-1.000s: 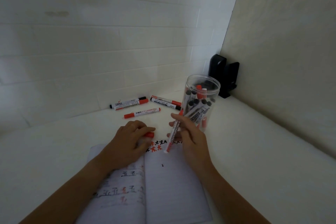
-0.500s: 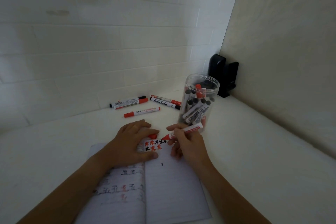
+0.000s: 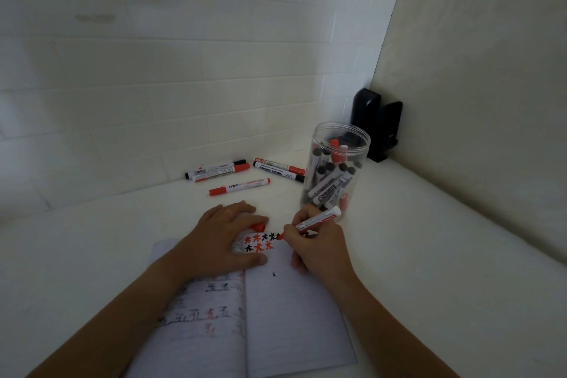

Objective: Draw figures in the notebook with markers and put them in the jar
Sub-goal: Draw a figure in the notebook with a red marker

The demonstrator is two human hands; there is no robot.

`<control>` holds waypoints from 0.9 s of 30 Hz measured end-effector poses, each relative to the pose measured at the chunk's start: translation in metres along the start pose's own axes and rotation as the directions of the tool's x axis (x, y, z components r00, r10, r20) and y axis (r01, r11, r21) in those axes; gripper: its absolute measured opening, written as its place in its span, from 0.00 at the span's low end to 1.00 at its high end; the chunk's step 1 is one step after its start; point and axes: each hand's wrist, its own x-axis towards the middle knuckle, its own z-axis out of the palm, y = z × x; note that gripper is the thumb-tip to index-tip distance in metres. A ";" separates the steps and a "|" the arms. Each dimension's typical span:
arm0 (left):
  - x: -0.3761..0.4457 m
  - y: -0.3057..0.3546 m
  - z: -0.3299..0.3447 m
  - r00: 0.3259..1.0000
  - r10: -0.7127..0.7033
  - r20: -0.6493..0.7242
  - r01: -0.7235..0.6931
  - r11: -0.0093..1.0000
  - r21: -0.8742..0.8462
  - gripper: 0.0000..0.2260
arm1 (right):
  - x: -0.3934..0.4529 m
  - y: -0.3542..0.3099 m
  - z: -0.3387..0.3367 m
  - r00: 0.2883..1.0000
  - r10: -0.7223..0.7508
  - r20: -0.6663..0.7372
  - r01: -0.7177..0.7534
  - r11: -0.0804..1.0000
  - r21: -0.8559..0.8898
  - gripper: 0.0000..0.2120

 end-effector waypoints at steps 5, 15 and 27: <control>0.001 0.000 0.000 1.000 -0.002 0.009 0.002 1.000 0.000 0.37 | -0.001 -0.001 0.000 1.000 0.000 0.006 0.000 1.000 -0.018 0.07; 0.000 0.000 -0.001 1.000 0.002 0.012 -0.002 1.000 0.010 0.36 | 0.002 0.002 0.002 0.999 -0.013 0.049 0.016 0.998 -0.059 0.08; 0.001 -0.001 0.000 1.000 -0.003 0.031 0.003 1.000 0.007 0.37 | 0.003 0.003 0.002 1.000 0.006 0.024 -0.005 0.999 -0.047 0.08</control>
